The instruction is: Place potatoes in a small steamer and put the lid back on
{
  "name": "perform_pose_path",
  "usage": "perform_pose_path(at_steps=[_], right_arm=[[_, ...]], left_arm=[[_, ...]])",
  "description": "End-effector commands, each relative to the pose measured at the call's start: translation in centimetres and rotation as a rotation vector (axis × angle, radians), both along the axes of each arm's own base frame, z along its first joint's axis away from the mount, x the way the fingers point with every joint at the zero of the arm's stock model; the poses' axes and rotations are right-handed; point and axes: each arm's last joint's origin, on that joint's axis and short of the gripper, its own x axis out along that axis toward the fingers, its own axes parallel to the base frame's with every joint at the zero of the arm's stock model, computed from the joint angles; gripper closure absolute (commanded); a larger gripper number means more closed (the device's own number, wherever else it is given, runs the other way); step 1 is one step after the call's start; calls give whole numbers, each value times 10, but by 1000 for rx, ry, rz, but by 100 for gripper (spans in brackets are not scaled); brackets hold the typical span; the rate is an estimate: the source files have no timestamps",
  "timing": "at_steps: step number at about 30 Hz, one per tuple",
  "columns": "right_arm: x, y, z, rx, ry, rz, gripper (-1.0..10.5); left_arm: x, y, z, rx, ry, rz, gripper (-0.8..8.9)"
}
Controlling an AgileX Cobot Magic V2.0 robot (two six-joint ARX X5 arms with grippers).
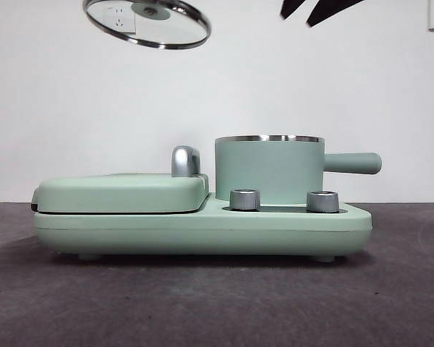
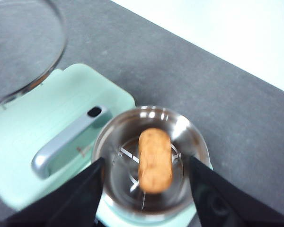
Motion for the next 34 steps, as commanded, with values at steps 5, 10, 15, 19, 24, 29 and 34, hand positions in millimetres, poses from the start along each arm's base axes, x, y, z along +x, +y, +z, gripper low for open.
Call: perform_pose_path(at_steps=[5, 10, 15, 19, 24, 29, 34], right_arm=[[-50, -20, -12, 16, -14, -23, 684], [-89, -38, -24, 31, -81, -54, 684], [-122, -54, -27, 60, -152, -121, 684], [-146, -66, -24, 83, -198, -169, 684], [-168, -76, -24, 104, -177, -210, 684], [-185, -83, -31, 103, -100, -228, 684], [-195, -88, -36, 70, -60, -248, 684]], left_arm=[[-2, -15, 11, -26, -85, -59, 804], [6, -32, 2, -32, -87, -96, 804], [15, -54, -8, -45, -104, -137, 804], [24, -70, -18, -81, -101, -154, 804], [37, -87, -34, -100, -95, -169, 804], [52, -101, -50, -133, -97, -170, 804], [65, -110, -66, -170, -90, -162, 804]])
